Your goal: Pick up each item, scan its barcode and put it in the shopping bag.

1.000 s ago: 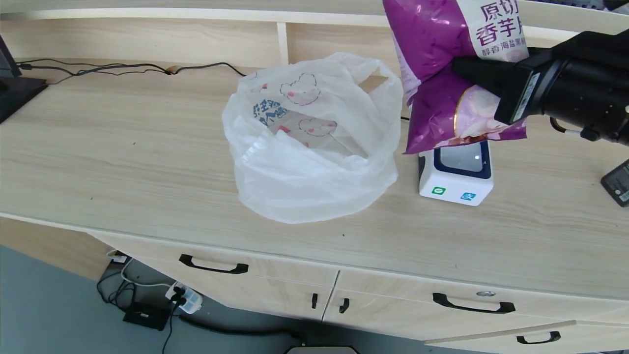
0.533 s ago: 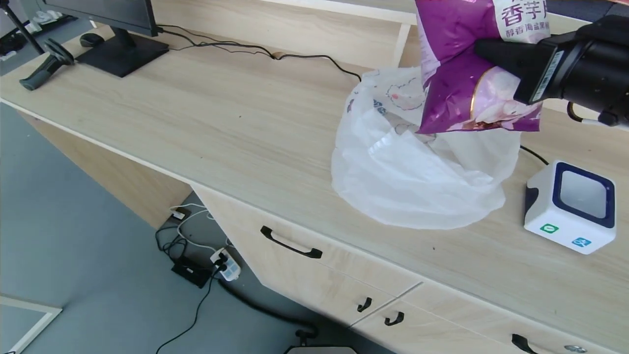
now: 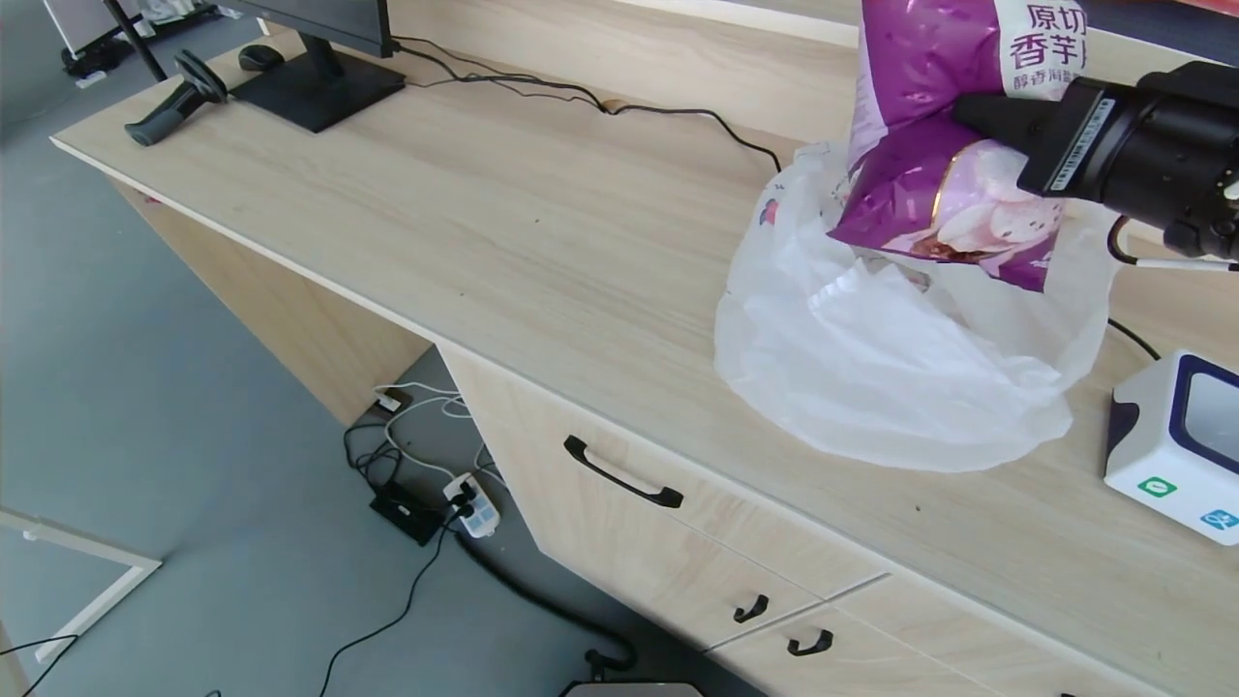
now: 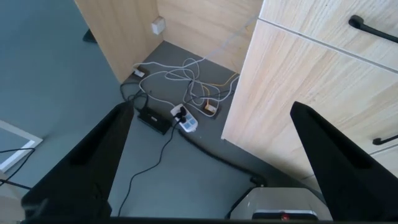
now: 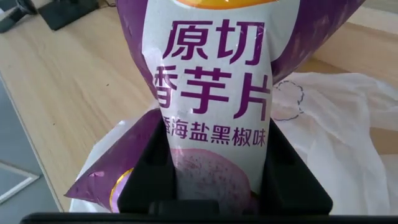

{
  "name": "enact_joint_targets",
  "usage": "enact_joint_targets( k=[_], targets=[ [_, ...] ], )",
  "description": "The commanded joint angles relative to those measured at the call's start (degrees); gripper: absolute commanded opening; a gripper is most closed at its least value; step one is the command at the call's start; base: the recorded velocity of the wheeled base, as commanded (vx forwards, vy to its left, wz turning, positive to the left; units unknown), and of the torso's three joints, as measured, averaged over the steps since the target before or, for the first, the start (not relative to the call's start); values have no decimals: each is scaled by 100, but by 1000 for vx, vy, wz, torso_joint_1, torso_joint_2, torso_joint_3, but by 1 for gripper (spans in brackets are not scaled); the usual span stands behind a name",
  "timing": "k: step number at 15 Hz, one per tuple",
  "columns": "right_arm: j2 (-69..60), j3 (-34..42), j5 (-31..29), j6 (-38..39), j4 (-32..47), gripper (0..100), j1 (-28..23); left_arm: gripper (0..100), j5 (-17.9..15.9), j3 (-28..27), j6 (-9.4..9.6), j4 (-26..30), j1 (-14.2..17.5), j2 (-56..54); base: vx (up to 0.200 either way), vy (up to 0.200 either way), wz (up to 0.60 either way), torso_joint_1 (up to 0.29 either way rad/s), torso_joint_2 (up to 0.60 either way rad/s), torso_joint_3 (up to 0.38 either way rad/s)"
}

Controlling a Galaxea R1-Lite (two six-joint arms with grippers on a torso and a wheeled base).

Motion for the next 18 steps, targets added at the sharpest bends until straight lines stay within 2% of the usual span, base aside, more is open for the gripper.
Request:
enact_joint_targets(
  k=[1,4,8,10,12,15,18],
  targets=[
    [15,48,-24,-56,5,0,-202,100,1,0,2,-11,2,9,0,0,0,0,0,0],
    [94,153,-129,-803,5,0,-668,100,1,0,20,-11,2,9,0,0,0,0,0,0],
    [112,496,-147,-1568,5,0,-685,100,1,0,37,-19,2,9,0,0,0,0,0,0],
    [33,716,-112,-1620,5,0,-650,100,1,0,37,-28,2,9,0,0,0,0,0,0],
    [103,821,-77,-1550,5,0,-395,100,1,0,46,-28,2,9,0,0,0,0,0,0],
    [419,443,29,-1119,-21,0,-360,100,1,0,37,-28,2,9,0,0,0,0,0,0],
    [490,478,-15,-434,-12,0,-360,100,1,0,37,-28,2,9,0,0,0,0,0,0]
  ],
)
